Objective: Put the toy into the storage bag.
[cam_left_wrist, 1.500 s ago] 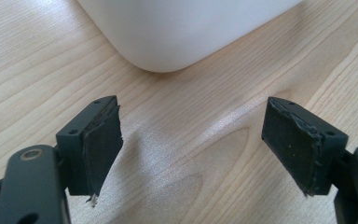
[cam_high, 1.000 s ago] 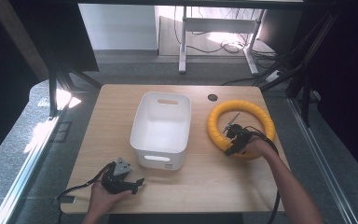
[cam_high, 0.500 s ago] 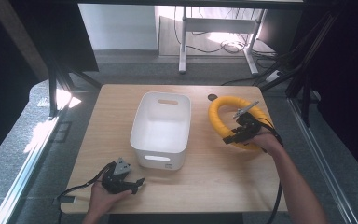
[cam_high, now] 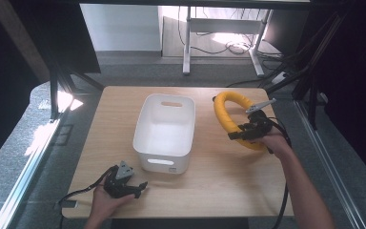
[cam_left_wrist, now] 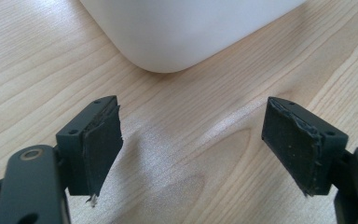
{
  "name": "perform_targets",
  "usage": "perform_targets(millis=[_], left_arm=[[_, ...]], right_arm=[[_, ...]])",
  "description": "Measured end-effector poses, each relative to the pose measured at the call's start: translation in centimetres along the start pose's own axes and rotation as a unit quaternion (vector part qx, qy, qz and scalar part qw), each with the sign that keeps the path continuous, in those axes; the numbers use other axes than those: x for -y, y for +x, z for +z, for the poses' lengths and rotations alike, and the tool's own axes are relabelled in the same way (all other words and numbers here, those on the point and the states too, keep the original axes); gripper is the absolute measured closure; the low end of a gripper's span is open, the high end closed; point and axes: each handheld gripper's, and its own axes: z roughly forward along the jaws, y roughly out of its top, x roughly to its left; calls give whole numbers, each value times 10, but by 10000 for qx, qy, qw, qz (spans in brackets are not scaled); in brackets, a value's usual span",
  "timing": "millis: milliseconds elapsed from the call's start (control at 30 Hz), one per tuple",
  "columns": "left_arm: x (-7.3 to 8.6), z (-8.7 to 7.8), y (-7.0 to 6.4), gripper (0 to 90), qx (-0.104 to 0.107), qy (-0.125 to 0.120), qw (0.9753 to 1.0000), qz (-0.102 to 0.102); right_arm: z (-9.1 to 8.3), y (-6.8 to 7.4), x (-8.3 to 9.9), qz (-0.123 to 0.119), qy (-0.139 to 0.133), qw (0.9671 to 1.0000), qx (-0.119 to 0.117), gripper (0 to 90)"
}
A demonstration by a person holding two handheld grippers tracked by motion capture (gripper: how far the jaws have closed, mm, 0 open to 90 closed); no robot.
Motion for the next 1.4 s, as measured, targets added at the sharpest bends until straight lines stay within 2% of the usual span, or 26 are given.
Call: perform_targets(millis=[33,233,433,600,967,1400], left_arm=[[0,0,0,202,3,0,10000,0],[0,0,0,202,-1,-7,10000,-1],[0,0,0,202,-4,-16,10000,-5],[0,0,0,202,1,-9,10000,-8],[0,0,0,202,-3,-12,10000,-7],[0,0,0,201,5,-32,10000,-27]], right_arm=[[-3,0,-1,-19,-122,9999,7,516],[-8,3,-4,-9,-362,9993,-62,516],[-17,7,-10,-32,-644,9979,-33,517],[-25,10,-13,-2,-1037,9944,-219,516],[-31,10,-16,63,-1342,9905,-305,516],[-47,20,-22,-66,-1674,9850,-405,515]])
